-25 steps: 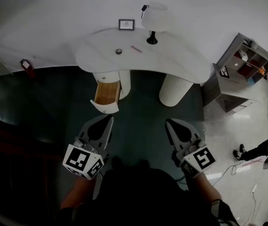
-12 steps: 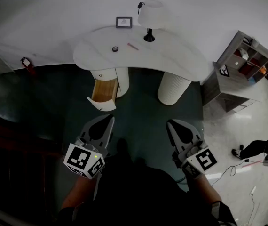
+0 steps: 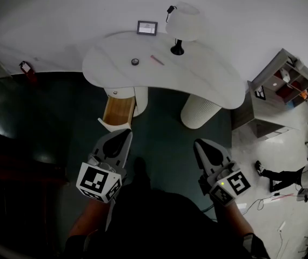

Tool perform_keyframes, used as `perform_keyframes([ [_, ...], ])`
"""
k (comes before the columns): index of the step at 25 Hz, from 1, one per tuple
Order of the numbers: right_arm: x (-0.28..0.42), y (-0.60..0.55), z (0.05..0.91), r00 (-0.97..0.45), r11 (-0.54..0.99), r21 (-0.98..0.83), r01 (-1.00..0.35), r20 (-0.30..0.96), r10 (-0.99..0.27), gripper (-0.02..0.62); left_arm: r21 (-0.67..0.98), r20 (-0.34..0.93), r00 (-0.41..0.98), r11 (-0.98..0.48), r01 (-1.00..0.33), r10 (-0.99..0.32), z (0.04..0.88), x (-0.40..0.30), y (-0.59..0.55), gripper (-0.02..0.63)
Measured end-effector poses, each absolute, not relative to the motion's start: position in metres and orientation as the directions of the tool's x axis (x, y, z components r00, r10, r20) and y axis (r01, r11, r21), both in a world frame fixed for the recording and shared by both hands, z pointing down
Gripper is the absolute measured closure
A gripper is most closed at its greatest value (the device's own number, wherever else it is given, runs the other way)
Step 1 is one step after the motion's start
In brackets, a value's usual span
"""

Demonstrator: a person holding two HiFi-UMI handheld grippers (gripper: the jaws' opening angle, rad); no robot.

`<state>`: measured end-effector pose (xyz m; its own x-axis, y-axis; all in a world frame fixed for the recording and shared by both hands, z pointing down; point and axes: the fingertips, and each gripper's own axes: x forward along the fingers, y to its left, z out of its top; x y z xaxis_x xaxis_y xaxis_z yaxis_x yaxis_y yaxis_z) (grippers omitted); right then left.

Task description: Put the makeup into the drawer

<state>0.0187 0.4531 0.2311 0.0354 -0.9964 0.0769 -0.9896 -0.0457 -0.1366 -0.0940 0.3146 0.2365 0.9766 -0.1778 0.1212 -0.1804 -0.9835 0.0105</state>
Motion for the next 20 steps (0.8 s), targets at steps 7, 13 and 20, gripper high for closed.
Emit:
perform_keyframes([
  [7, 0.053, 0.35, 0.216, 0.037, -0.052, -0.137, -0.989, 0.107, -0.994, 0.578, 0.005, 0.116, 0.975, -0.981, -0.194, -0.192, 0.226, -0.067, 0.214, 0.595],
  [13, 0.052, 0.266, 0.206, -0.014, -0.003, -0.125, -0.992, 0.132, -0.991, 0.578, 0.0, 0.084, 0.969, -0.973, -0.232, -0.231, 0.216, -0.069, 0.132, 0.595],
  [20, 0.063, 0.207, 0.206, -0.048, 0.034, -0.103, -0.994, 0.141, -0.989, 0.578, 0.037, 0.083, 0.963, -0.965, -0.261, -0.257, 0.222, -0.069, 0.09, 0.595],
])
